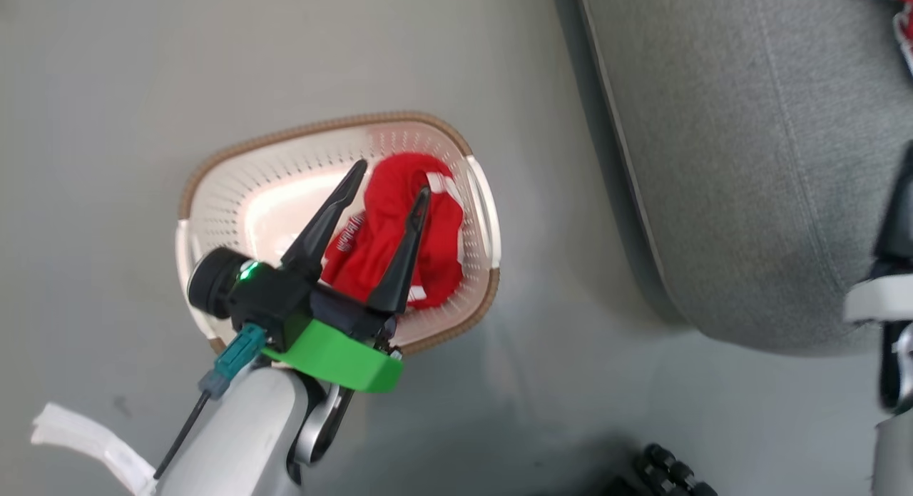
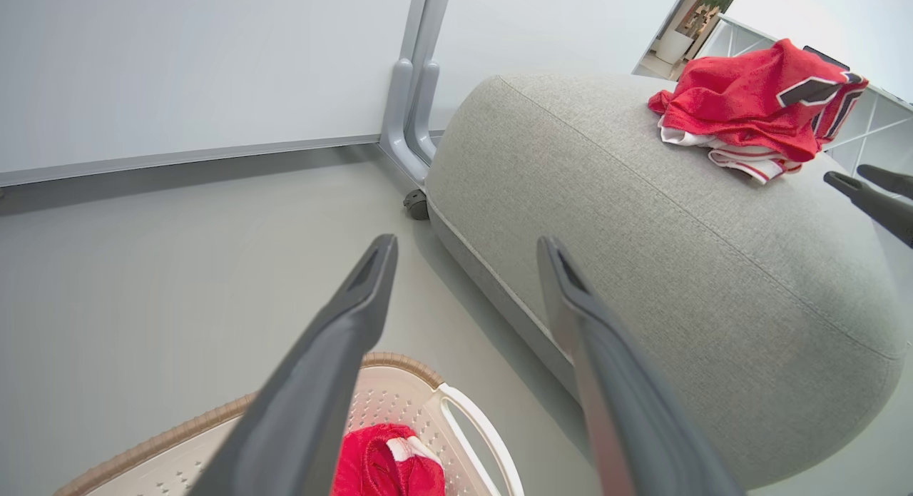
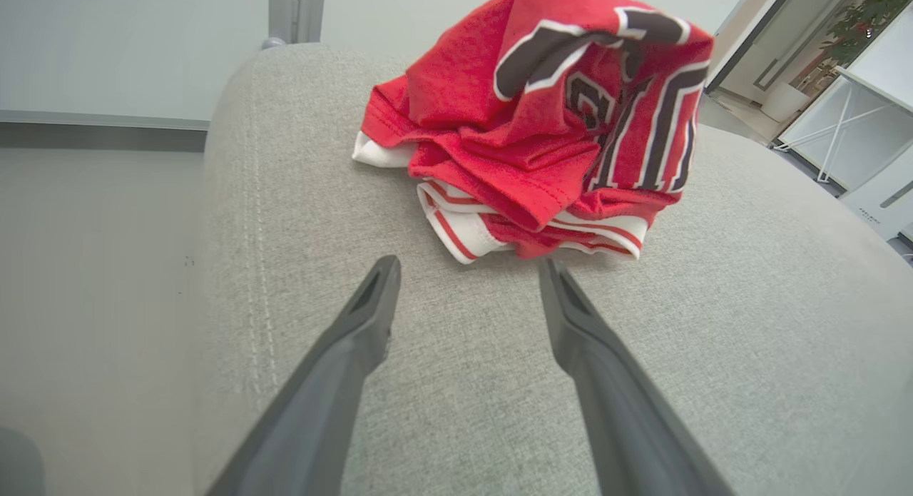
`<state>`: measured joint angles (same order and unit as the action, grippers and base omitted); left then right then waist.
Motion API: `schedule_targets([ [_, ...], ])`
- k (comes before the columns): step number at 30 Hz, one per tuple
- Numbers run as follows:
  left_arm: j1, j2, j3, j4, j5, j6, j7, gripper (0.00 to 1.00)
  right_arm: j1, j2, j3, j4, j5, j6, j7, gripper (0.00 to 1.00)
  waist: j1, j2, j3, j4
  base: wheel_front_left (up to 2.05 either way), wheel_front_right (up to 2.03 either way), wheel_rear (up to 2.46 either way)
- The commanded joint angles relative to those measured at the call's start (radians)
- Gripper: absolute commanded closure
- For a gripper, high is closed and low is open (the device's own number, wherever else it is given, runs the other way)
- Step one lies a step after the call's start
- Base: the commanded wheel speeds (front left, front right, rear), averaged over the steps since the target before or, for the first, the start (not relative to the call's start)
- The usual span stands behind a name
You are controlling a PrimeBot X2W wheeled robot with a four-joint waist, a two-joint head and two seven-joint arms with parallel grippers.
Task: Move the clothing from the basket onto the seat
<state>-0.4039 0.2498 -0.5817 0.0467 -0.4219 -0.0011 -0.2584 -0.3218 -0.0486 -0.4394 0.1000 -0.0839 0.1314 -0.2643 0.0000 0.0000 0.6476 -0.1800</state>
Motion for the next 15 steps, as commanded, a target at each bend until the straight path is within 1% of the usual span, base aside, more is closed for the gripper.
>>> schedule_targets([
  [1,0.039,-0.014,0.018,0.008,-0.005,0.004,-0.007,0.0,0.037,-0.003,0.032,-0.006,0.01,-0.001,0.0,0.0,0.0,0.0,-0.155,0.065,0.0,0.0,0.0],
  [6,0.141,-0.054,0.131,0.023,0.032,0.029,-0.007,0.0,0.114,-0.004,0.189,-0.023,0.047,-0.001,0.0,0.0,0.0,0.0,-0.276,0.112,0.0,0.0,0.0],
  [12,0.277,-0.112,0.285,0.049,0.073,0.018,-0.006,0.0,0.18,-0.004,0.362,-0.02,0.092,-0.001,0.0,0.0,0.0,0.0,-0.417,0.153,0.0,0.0,0.0],
  [15,0.346,-0.142,0.361,0.049,0.095,0.009,-0.006,0.0,0.209,-0.004,0.426,-0.021,0.112,-0.001,0.0,0.0,0.0,0.0,-0.48,0.163,0.0,0.0,0.0],
])
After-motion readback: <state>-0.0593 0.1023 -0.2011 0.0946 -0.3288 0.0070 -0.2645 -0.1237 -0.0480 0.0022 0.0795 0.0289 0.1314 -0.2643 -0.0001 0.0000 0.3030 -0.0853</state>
